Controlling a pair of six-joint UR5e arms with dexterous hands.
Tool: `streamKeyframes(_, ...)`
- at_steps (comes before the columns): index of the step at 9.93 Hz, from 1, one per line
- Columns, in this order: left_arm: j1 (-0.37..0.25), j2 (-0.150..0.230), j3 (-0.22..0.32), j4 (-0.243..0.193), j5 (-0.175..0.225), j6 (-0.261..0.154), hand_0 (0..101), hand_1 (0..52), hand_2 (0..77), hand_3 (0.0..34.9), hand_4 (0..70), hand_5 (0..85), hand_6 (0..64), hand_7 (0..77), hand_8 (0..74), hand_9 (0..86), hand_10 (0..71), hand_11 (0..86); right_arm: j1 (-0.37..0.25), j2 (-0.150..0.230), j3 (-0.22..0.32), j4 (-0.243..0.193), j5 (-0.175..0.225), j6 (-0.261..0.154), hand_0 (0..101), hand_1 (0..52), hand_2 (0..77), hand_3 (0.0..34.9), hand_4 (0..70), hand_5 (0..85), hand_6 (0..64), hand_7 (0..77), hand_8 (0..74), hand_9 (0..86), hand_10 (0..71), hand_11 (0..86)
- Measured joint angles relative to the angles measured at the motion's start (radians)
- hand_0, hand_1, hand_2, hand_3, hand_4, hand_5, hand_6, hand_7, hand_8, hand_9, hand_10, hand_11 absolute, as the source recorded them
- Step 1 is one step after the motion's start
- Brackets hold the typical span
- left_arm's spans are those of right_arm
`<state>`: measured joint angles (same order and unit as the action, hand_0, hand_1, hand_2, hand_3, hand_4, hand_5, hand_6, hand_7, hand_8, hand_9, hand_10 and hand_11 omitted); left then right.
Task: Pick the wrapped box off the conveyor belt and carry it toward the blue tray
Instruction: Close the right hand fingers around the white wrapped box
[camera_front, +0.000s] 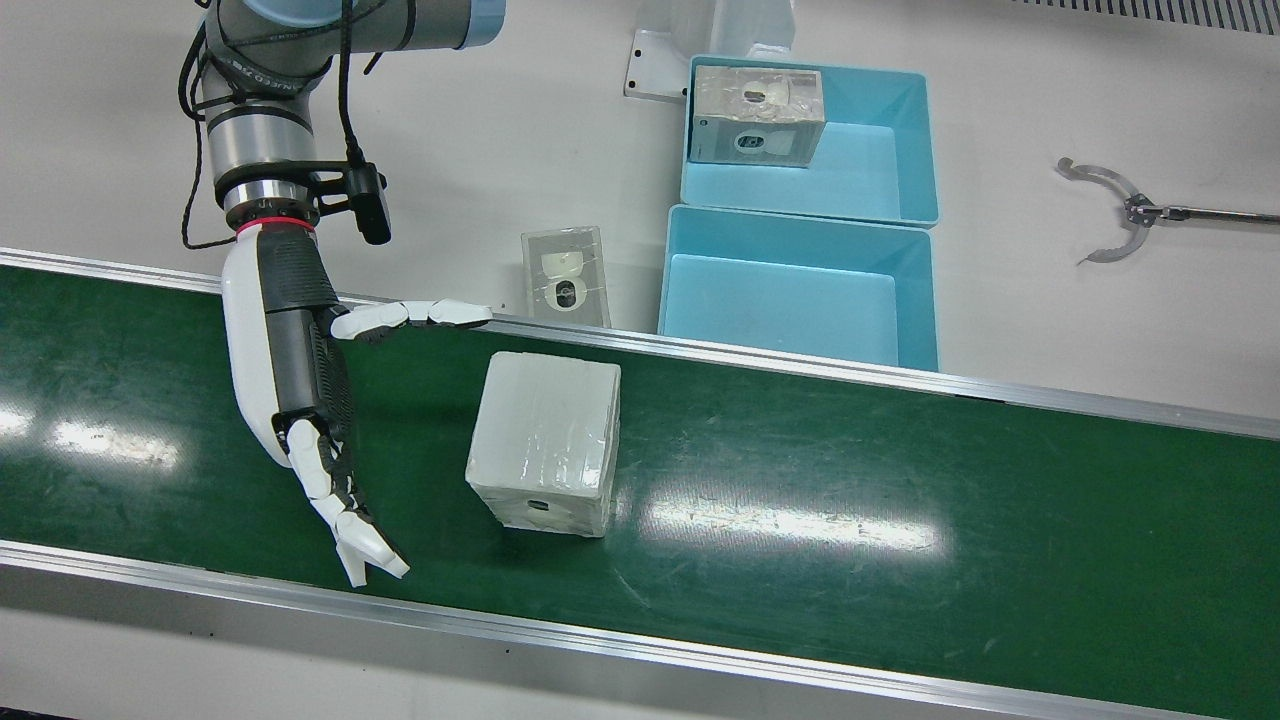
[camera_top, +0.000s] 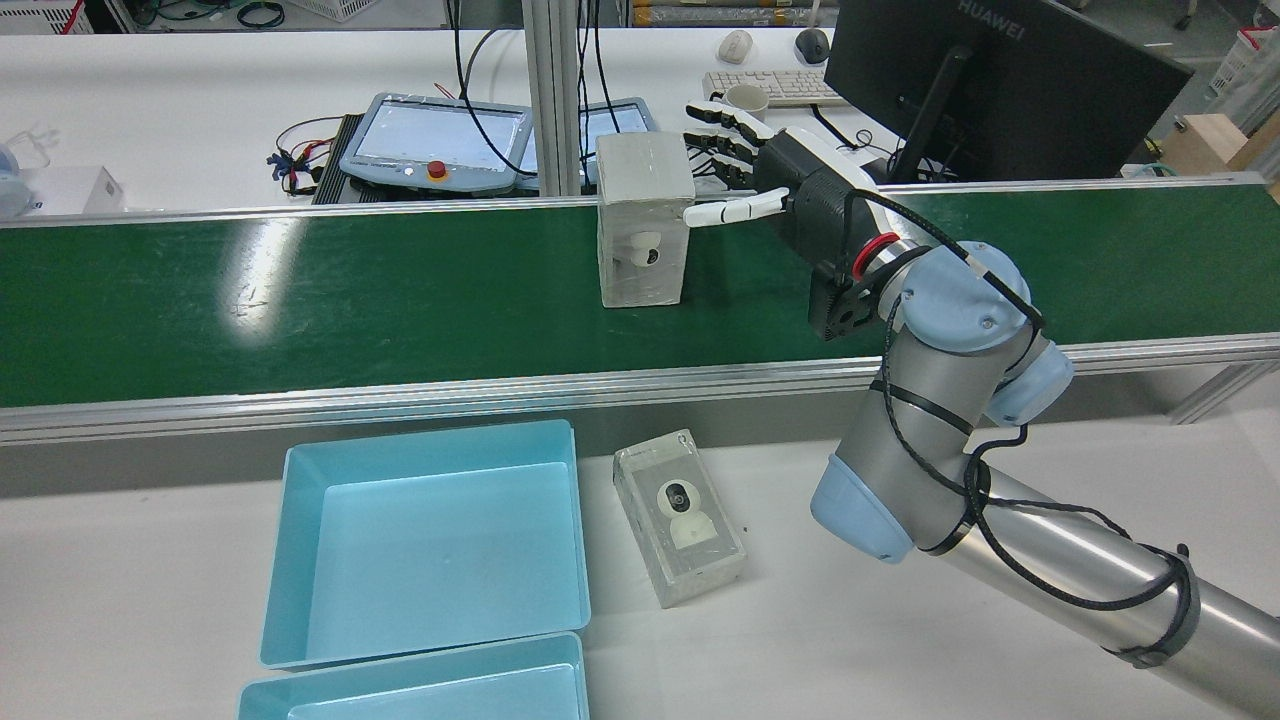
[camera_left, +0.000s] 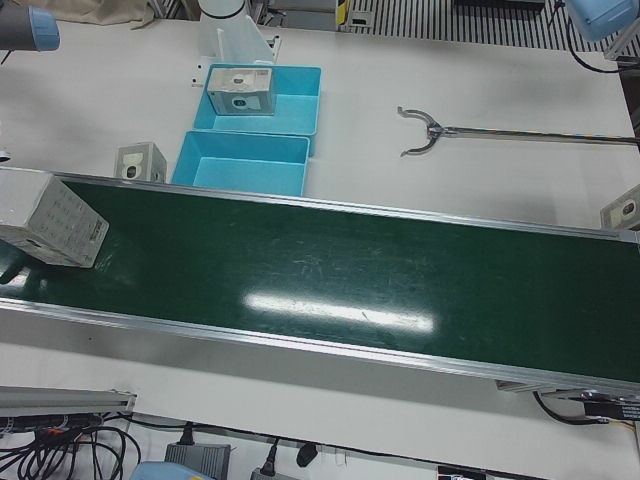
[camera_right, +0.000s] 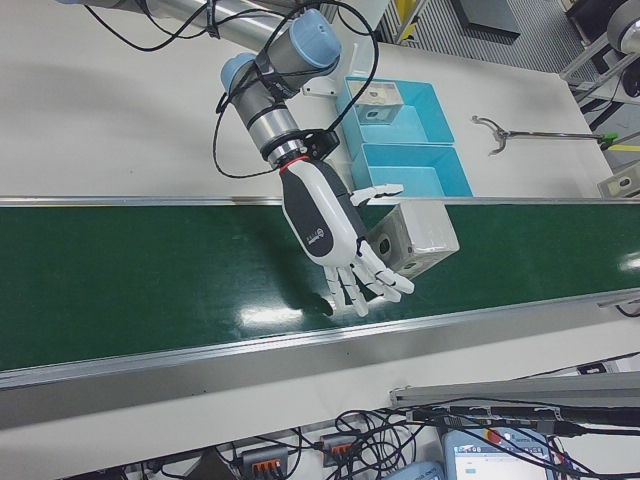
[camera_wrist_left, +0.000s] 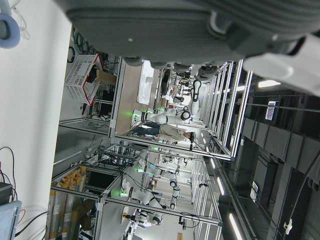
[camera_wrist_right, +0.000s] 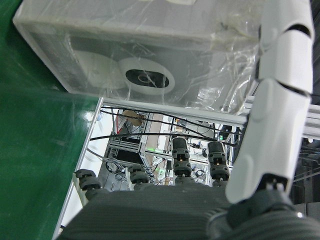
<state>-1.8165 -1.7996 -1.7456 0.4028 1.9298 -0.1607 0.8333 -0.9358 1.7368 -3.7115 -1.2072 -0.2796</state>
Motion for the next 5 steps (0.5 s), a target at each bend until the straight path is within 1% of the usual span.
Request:
streamKeyframes(1, 0.000, 0.000, 0.000, 0.000, 0.000, 0.000, 0, 0.0, 1.1, 0.0, 0.0, 0.5, 0.0, 0.5, 0.5, 0.0, 0.0, 0.0, -0.002, 0.000, -0.004, 0.004, 0.000, 0.000, 44, 11.5, 12.5, 29.8, 2.7, 17.5, 0.0, 16.9, 1.6, 7.1, 3.8, 6.5)
streamKeyframes(2, 0.000, 0.000, 0.000, 0.000, 0.000, 0.000, 0, 0.0, 0.5, 0.0, 0.0, 0.5, 0.0, 0.5, 0.5, 0.0, 0.0, 0.0, -0.006, 0.000, -0.009, 0.010, 0.000, 0.000, 44, 11.5, 12.5, 29.8, 2.7, 17.5, 0.0, 16.9, 3.3, 8.7, 3.8, 6.5)
streamKeyframes(3, 0.000, 0.000, 0.000, 0.000, 0.000, 0.000, 0, 0.0, 0.5, 0.0, 0.0, 0.5, 0.0, 0.5, 0.5, 0.0, 0.0, 0.0, -0.009, 0.000, -0.012, 0.014, 0.000, 0.000, 44, 11.5, 14.7, 29.8, 4.4, 18.0, 0.0, 18.0, 1.6, 8.7, 3.8, 6.5)
streamKeyframes(5, 0.000, 0.000, 0.000, 0.000, 0.000, 0.000, 0, 0.0, 1.1, 0.0, 0.0, 0.5, 0.0, 0.5, 0.5, 0.0, 0.5, 0.0, -0.013, 0.001, -0.016, 0.019, 0.000, 0.000, 44, 11.5, 14.7, 29.8, 3.8, 18.5, 0.0, 18.0, 1.6, 7.1, 3.8, 6.5)
